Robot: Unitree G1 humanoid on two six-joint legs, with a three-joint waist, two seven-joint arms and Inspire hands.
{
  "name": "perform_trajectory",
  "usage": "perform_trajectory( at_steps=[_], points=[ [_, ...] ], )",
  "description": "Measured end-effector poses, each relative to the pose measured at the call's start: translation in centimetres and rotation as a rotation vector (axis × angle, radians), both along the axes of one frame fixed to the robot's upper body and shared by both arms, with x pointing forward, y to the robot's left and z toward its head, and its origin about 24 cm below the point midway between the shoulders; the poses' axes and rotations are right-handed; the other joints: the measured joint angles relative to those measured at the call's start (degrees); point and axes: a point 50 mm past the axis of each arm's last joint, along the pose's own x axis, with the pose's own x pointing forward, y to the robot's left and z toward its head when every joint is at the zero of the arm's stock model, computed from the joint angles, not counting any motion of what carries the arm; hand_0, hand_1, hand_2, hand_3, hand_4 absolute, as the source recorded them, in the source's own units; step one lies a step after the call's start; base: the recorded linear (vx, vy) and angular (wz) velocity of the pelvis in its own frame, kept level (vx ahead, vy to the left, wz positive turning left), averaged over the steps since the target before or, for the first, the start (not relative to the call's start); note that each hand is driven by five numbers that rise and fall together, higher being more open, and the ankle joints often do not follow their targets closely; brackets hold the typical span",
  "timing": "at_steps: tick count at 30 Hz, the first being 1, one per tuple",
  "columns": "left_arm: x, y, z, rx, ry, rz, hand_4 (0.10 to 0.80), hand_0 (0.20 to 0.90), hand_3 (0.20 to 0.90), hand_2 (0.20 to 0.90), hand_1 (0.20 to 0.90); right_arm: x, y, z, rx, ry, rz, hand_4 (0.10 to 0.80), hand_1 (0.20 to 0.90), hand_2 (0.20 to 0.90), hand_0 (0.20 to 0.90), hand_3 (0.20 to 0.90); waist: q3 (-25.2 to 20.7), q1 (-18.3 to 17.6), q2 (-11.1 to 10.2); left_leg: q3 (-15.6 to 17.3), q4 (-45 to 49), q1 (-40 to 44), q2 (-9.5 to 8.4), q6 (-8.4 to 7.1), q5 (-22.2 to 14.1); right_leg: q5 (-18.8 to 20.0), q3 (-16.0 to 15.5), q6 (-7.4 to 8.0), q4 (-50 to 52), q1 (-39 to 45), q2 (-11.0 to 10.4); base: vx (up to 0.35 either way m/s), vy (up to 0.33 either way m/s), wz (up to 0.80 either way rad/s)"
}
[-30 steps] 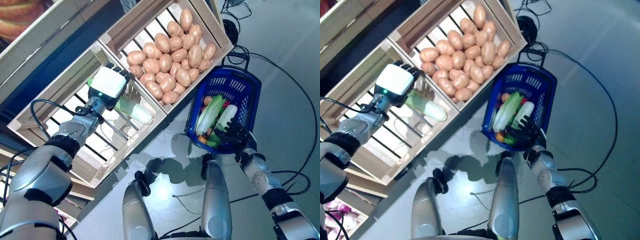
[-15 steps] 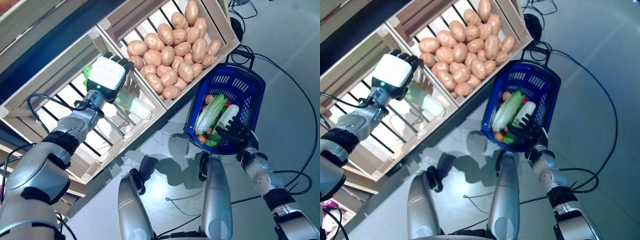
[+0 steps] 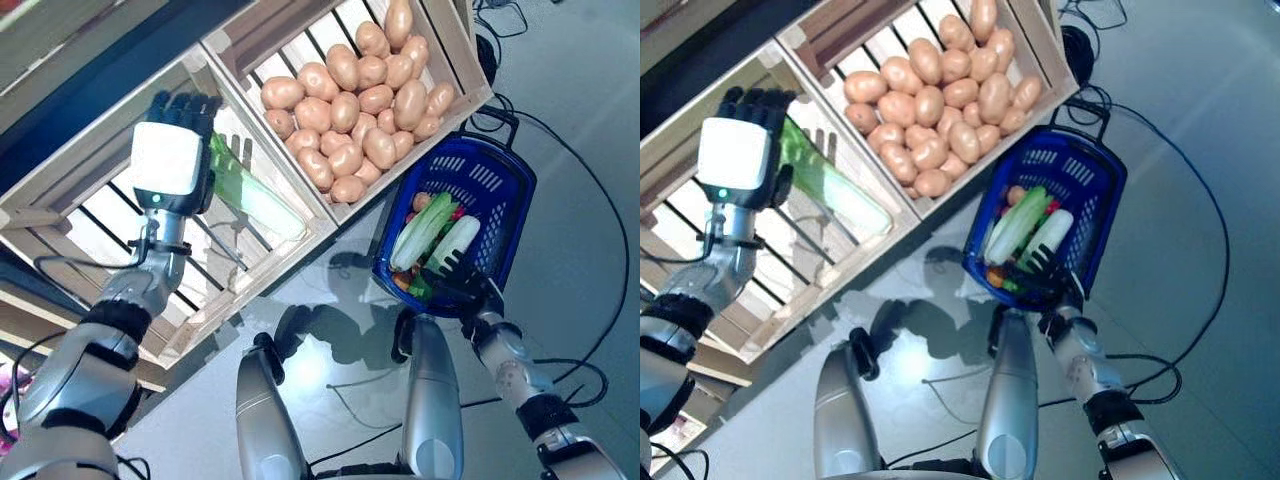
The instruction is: Put vegetables into the basket
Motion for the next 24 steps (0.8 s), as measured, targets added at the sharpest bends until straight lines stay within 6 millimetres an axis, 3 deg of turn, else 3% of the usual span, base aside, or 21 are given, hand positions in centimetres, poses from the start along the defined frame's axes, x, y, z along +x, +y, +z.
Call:
perform_trajectory(
  at_steps=[11, 24],
  points=[
    [-3.0, -0.8, -3.4, 0.013, 0.031, -0.137, 0.8, 0.9, 0.9, 0.9, 0.9, -1.0, 0.5, -1.1, 0.025, 0.026, -0.004, 0.8, 0.9, 0.9, 0.9, 0.9, 0.0, 1.0, 0.0, 1.5, -5.3, 5.3, -0.61, -0.09, 1.0, 0.1, -1.0, 0.65, -3.9, 4.9, -0.1, 0.058, 0.014, 0.02],
    [-1.8, -1.4, -2.8, 0.11, 0.127, -0.153, 0.8, 0.9, 0.9, 0.9, 0.9, 0.5, 0.4, 0.8, 0.01, -0.04, 0.006, 0.8, 0.9, 0.9, 0.9, 0.9, 0.7, 0.3, 1.2, 1.1, -3.1, 1.4, -0.57, 0.31, 0.9, 0.0, -0.7, 0.64, -2.4, 1.4, -0.6, -0.01, 0.022, 0.01]
  ],
)
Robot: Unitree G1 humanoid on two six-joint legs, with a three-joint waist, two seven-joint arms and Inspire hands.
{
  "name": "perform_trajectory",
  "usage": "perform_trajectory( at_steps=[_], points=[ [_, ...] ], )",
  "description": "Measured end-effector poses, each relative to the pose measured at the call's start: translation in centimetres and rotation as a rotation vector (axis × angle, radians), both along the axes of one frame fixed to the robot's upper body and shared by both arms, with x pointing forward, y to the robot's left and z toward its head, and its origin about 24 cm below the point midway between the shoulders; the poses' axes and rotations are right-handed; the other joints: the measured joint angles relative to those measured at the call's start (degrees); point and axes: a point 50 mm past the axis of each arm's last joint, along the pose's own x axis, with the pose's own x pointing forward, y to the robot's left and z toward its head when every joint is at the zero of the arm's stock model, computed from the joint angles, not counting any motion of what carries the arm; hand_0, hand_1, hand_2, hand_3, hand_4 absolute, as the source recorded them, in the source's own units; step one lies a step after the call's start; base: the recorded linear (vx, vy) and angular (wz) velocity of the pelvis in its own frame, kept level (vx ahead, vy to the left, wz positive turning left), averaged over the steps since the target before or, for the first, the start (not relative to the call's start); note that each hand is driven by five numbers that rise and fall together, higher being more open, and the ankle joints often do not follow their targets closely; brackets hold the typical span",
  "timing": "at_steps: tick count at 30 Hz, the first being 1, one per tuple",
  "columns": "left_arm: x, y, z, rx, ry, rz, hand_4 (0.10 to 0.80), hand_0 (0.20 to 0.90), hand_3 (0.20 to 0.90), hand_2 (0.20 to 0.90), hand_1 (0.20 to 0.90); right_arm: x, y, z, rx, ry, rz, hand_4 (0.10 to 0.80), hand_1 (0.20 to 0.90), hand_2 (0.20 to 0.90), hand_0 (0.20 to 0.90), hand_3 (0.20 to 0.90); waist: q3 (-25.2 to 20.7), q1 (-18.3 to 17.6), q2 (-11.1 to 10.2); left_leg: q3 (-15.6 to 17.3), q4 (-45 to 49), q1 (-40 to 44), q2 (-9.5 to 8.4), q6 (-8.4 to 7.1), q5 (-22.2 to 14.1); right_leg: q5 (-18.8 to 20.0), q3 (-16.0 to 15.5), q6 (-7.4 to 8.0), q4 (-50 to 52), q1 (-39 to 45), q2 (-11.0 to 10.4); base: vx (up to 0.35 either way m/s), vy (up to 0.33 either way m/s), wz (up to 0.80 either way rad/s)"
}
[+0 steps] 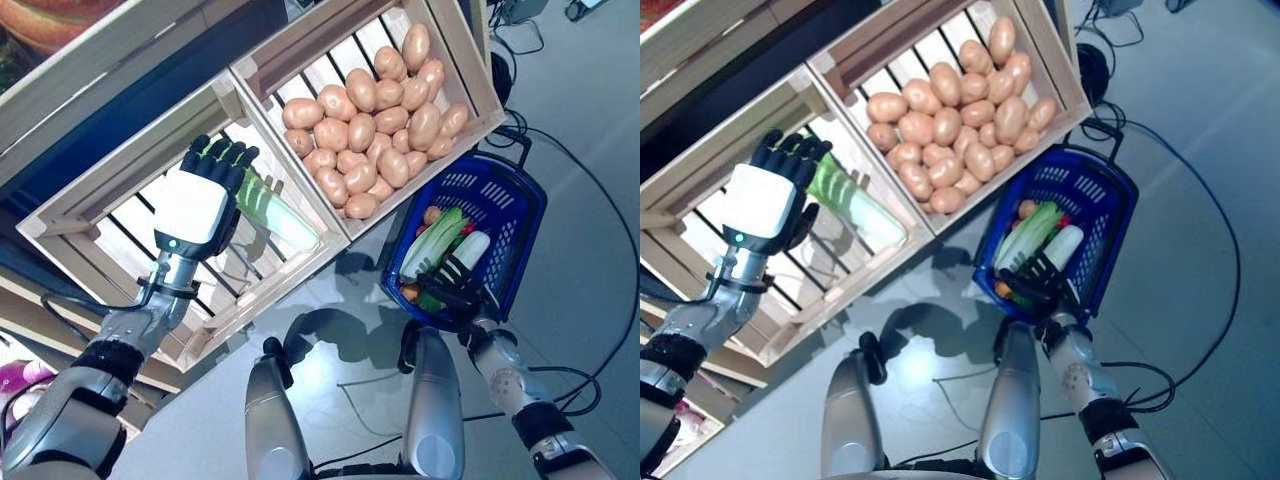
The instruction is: Put vegetables into the basket
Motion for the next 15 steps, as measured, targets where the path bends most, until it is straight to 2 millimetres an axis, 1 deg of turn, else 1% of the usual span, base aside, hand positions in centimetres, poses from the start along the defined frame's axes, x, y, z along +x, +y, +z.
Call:
perform_trajectory(
  at_steps=[3, 6, 10, 13, 15],
  points=[
    [0.2, -0.1, -0.4, 0.014, 0.039, 0.006, 0.8, 0.9, 0.9, 0.9, 0.9, 0.0, 0.0, -0.1, 0.0, 0.004, 0.0, 0.8, 0.9, 0.9, 0.9, 0.9, 0.4, -0.1, 0.0, -0.2, 0.9, -1.0, 0.32, -0.04, 0.0, 0.0, 0.3, -0.11, 0.8, -1.1, 0.3, -0.039, 0.028, -0.01],
    [0.5, -0.3, -0.5, 0.032, 0.058, 0.004, 0.8, 0.9, 0.9, 0.9, 0.9, 0.1, -0.1, 0.2, -0.004, -0.002, 0.0, 0.8, 0.9, 0.9, 0.9, 0.9, 0.6, -0.2, 0.1, -0.2, 1.7, -2.2, 0.49, -0.07, -0.1, -0.1, 0.7, -0.19, 1.5, -2.4, 0.4, -0.048, 0.034, -0.03],
    [1.4, -0.3, 0.3, 0.048, 0.06, 0.02, 0.8, 0.9, 0.9, 0.9, 0.9, 0.3, -0.2, 0.4, -0.008, -0.01, 0.0, 0.8, 0.9, 0.9, 0.9, 0.9, 0.8, -0.3, -0.1, -0.9, 3.6, -4.4, 0.64, -0.03, -0.5, -0.1, 0.9, -0.25, 2.6, -4.1, 0.6, -0.05, 0.05, -0.01],
    [2.1, -0.3, 1.5, 0.027, 0.043, 0.034, 0.8, 0.9, 0.9, 0.9, 0.9, 0.7, -0.2, 0.8, -0.011, -0.021, 0.002, 0.8, 0.9, 0.9, 0.9, 0.9, 1.5, -0.5, -0.5, -1.3, 5.3, -5.8, 0.73, 0.0, -1.2, -0.5, 1.1, -0.21, 3.3, -5.2, 0.6, -0.005, 0.037, -0.01],
    [2.3, -0.3, 1.9, 0.026, 0.037, 0.04, 0.8, 0.9, 0.9, 0.9, 0.9, 0.8, -0.3, 1.0, -0.015, -0.026, 0.002, 0.8, 0.9, 0.9, 0.9, 0.9, 1.6, -0.5, -0.7, -1.4, 6.2, -6.7, 0.86, 0.12, -1.5, 0.0, 1.2, -0.29, 3.8, -6.0, 0.6, -0.033, 0.013, -0.03]
  ],
)
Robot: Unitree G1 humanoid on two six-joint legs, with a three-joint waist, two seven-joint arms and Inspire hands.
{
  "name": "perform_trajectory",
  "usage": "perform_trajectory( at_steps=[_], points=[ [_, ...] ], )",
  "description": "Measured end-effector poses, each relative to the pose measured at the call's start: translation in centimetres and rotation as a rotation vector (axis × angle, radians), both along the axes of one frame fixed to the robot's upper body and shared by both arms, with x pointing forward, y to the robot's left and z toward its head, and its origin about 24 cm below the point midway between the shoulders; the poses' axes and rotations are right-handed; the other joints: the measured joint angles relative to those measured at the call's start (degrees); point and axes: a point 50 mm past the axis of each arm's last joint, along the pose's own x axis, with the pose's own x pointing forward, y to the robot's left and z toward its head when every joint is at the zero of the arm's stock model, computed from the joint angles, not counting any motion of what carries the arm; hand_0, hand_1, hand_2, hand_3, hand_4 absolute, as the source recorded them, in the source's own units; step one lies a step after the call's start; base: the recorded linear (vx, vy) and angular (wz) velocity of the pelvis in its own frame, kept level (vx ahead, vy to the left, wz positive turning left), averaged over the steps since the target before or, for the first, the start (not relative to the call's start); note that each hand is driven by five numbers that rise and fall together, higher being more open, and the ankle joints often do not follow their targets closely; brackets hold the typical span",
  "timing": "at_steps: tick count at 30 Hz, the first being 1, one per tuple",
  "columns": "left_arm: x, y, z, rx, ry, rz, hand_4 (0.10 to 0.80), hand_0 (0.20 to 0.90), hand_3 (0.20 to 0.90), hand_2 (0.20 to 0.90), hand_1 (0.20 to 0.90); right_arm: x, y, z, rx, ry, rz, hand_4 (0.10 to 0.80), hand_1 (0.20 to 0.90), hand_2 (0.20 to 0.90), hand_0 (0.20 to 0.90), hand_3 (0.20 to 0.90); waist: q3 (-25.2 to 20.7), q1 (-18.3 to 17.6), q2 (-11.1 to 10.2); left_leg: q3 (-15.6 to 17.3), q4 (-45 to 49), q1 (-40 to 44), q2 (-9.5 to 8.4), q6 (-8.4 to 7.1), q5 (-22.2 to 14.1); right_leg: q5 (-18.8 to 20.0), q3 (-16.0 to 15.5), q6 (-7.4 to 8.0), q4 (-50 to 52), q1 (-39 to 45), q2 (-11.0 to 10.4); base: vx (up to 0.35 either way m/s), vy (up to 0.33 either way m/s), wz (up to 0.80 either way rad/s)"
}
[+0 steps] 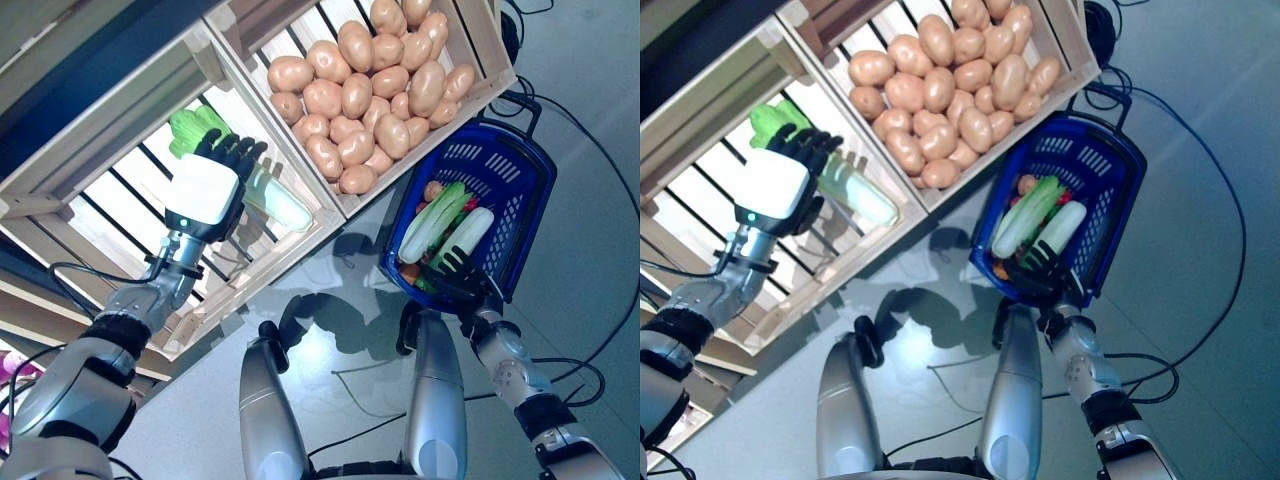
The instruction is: Put vegetables into the basket
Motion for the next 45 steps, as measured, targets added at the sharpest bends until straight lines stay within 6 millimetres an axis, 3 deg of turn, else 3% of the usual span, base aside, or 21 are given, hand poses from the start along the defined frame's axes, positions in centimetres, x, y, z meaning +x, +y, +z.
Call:
perform_trajectory(
  at_steps=[5, 15, 17, 33, 34, 40, 45],
  points=[
    [0.7, 0.5, 0.5, 0.029, 0.011, 0.04, 0.8, 0.9, 0.9, 0.9, 0.9, 1.0, 0.2, 1.1, -0.006, -0.032, 0.009, 0.8, 0.9, 0.9, 0.9, 0.9, 0.6, -0.9, -0.6, -0.4, 3.1, -2.4, 0.88, 0.07, -1.2, -0.3, 0.1, -0.24, 1.7, -1.9, 0.0, -0.034, 0.015, -0.04],
    [2.7, -0.3, 2.5, 0.168, 0.142, 0.085, 0.8, 0.9, 0.9, 0.9, 0.9, 2.3, -0.1, 3.1, -0.027, -0.086, 0.011, 0.8, 0.9, 0.9, 0.9, 0.9, 0.6, -1.9, -0.7, -1.8, 11.0, -11.5, 1.92, 0.68, -3.0, -1.1, 2.0, -0.55, 7.5, -10.4, 0.1, -0.07, 0.022, -0.02],
    [3.3, -0.7, 4.3, 0.157, 0.108, 0.095, 0.8, 0.9, 0.9, 0.9, 0.9, 2.3, -0.6, 3.1, -0.034, -0.08, 0.004, 0.8, 0.9, 0.9, 0.9, 0.9, 0.6, -1.9, -0.7, -2.2, 13.1, -14.1, 1.99, 0.81, -3.4, -1.2, 2.5, -0.58, 9.3, -13.1, -0.1, -0.043, 0.0, -0.03],
    [5.3, -2.6, 9.2, 0.087, 0.307, 0.174, 0.8, 0.9, 0.9, 0.9, 0.9, 3.2, -0.8, 4.9, -0.025, -0.128, 0.002, 0.8, 0.9, 0.9, 0.9, 0.9, 0.6, -1.8, -0.6, -2.5, 15.5, -16.2, 2.51, 0.73, -4.1, -1.1, 3.1, -0.58, 11.0, -15.7, -0.4, -0.008, 0.0, -0.02],
    [5.4, -2.7, 9.4, 0.079, 0.326, 0.181, 0.4, 0.3, 0.3, 0.3, 0.3, 3.4, -0.8, 5.1, -0.025, -0.134, 0.004, 0.8, 0.9, 0.9, 0.9, 0.9, 0.6, -1.8, -0.6, -2.5, 15.5, -16.2, 2.51, 0.73, -4.1, -1.1, 3.1, -0.56, 10.9, -15.7, -0.5, -0.01, -0.009, -0.03],
    [5.5, -2.1, 10.1, 0.045, 0.33, 0.228, 0.4, 0.3, 0.3, 0.3, 0.3, 3.7, -0.7, 5.6, -0.023, -0.144, -0.002, 0.8, 0.9, 0.9, 0.9, 0.9, 0.5, -2.0, -0.6, -2.5, 14.4, -15.7, 2.49, 0.8, -4.0, -0.7, 2.1, 0.2, 8.8, -15.2, -0.6, 0.001, -0.006, -0.09],
    [5.6, -1.9, 8.7, 0.054, 0.371, 0.239, 0.4, 0.3, 0.3, 0.3, 0.3, 3.1, -1.0, 4.7, -0.024, -0.114, -0.014, 0.8, 0.9, 0.9, 0.9, 0.9, 0.5, -2.5, -0.6, -1.6, 13.0, -12.2, 2.64, 1.13, -3.8, -0.2, 1.8, -0.47, 8.2, -11.9, -0.9, 0.012, 0.003, 0.03]
  ],
)
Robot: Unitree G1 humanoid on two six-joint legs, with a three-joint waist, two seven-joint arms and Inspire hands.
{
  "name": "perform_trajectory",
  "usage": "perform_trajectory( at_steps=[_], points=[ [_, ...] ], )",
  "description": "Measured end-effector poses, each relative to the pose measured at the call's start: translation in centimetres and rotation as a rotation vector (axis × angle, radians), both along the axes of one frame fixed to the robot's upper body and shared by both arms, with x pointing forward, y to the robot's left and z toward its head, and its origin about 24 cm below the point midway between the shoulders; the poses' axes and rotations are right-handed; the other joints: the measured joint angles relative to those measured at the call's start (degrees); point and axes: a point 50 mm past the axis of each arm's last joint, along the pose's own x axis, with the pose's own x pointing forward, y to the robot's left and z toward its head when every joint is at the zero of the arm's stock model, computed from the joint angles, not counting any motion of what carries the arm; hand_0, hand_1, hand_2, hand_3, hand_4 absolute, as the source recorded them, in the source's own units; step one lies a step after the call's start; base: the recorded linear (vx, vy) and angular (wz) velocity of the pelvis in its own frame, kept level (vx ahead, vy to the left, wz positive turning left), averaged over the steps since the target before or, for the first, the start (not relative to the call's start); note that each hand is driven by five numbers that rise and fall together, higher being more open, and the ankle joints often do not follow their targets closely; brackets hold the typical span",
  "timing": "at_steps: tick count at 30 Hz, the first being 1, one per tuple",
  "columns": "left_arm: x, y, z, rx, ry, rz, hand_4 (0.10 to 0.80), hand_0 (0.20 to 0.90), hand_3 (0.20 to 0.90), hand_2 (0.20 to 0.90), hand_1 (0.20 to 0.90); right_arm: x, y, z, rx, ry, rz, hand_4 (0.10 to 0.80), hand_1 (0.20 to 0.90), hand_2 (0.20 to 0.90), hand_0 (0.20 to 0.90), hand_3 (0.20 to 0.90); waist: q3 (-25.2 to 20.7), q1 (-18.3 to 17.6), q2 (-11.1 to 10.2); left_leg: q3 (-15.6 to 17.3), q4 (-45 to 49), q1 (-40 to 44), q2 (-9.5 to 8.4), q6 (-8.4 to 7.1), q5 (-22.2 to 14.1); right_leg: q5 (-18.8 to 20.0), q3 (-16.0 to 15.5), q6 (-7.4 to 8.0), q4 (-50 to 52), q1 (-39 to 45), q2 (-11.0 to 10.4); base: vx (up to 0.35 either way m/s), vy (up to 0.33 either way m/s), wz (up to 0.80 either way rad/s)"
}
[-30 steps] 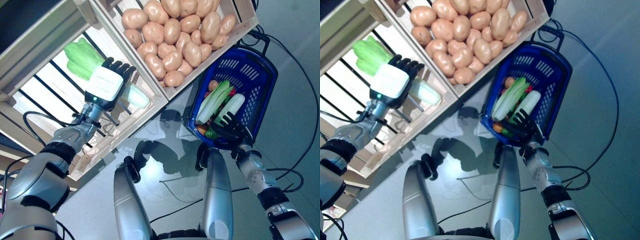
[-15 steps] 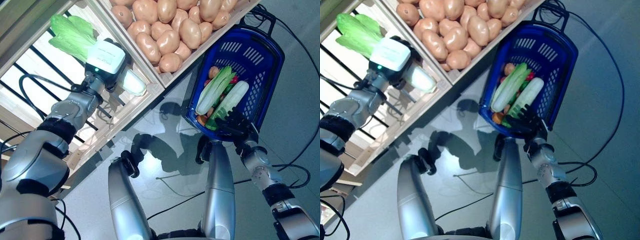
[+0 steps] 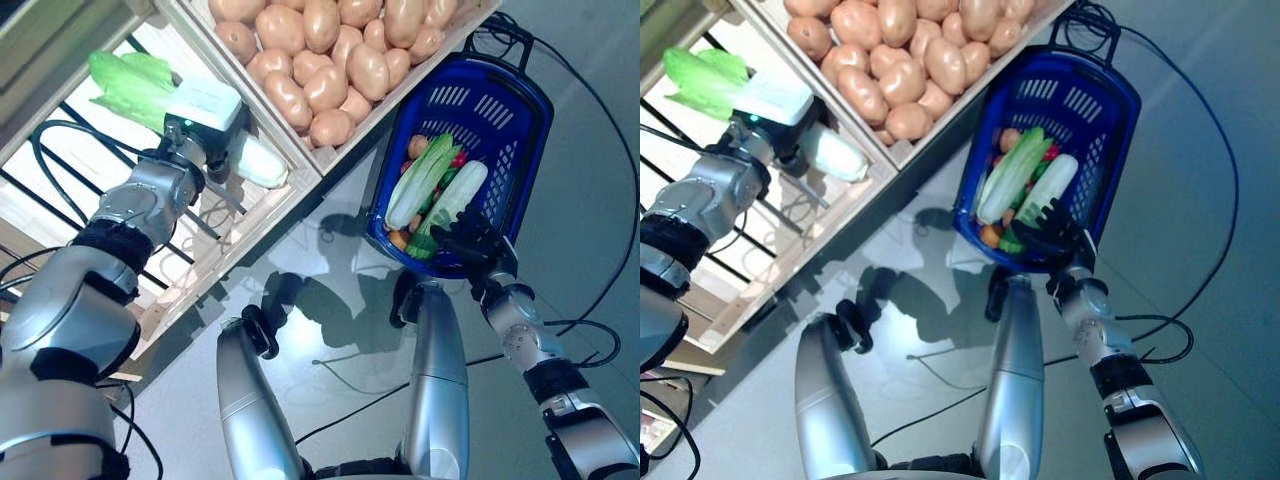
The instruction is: Put vegetables into the basket
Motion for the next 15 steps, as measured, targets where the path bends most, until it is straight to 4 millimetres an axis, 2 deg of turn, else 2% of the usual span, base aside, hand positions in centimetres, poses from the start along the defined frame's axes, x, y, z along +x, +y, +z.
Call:
perform_trajectory(
  at_steps=[3, 9, 13, 15],
  points=[
    [0.0, 0.2, -1.5, -0.025, 0.033, 0.002, 0.4, 0.3, 0.3, 0.3, 0.3, -0.1, -0.1, -0.3, 0.002, 0.009, -0.004, 0.8, 0.9, 0.9, 0.9, 0.9, 0.0, -0.1, 0.0, 0.9, -2.2, 3.4, 0.2, -0.23, 0.1, -0.1, -0.4, -0.17, -1.5, 2.9, 0.1, 0.032, 0.014, 0.0],
    [-1.2, 2.4, -6.5, -0.037, 0.143, 0.042, 0.4, 0.3, 0.3, 0.3, 0.3, -0.6, -0.2, -1.0, 0.046, 0.031, -0.015, 0.8, 0.9, 0.9, 0.9, 0.9, 0.0, 0.5, 0.0, 3.3, -9.8, 13.5, 0.2, -1.69, 0.9, 0.3, -3.2, -0.18, -7.4, 12.8, 0.3, 0.059, -0.004, 0.0],
    [-1.8, 2.5, -7.4, -0.077, 0.119, 0.0, 0.4, 0.3, 0.3, 0.3, 0.3, -0.8, -0.2, -1.3, 0.049, 0.037, -0.015, 0.8, 0.9, 0.9, 0.9, 0.9, 0.0, 1.3, -0.1, 3.8, -13.3, 19.1, -0.16, -1.39, 1.2, 0.3, -4.1, 0.37, -10.6, 18.7, 0.4, 0.098, -0.027, 0.04],
    [-2.4, 2.9, -7.4, -0.153, 0.075, -0.024, 0.4, 0.3, 0.3, 0.3, 0.3, -0.9, 0.0, -1.3, 0.052, 0.03, -0.007, 0.8, 0.9, 0.9, 0.9, 0.9, -0.1, 1.4, -0.2, 4.8, -16.2, 22.5, -0.94, -1.34, 2.0, 0.5, -4.6, 0.62, -12.8, 21.7, 0.2, 0.078, -0.024, 0.03]
  ],
)
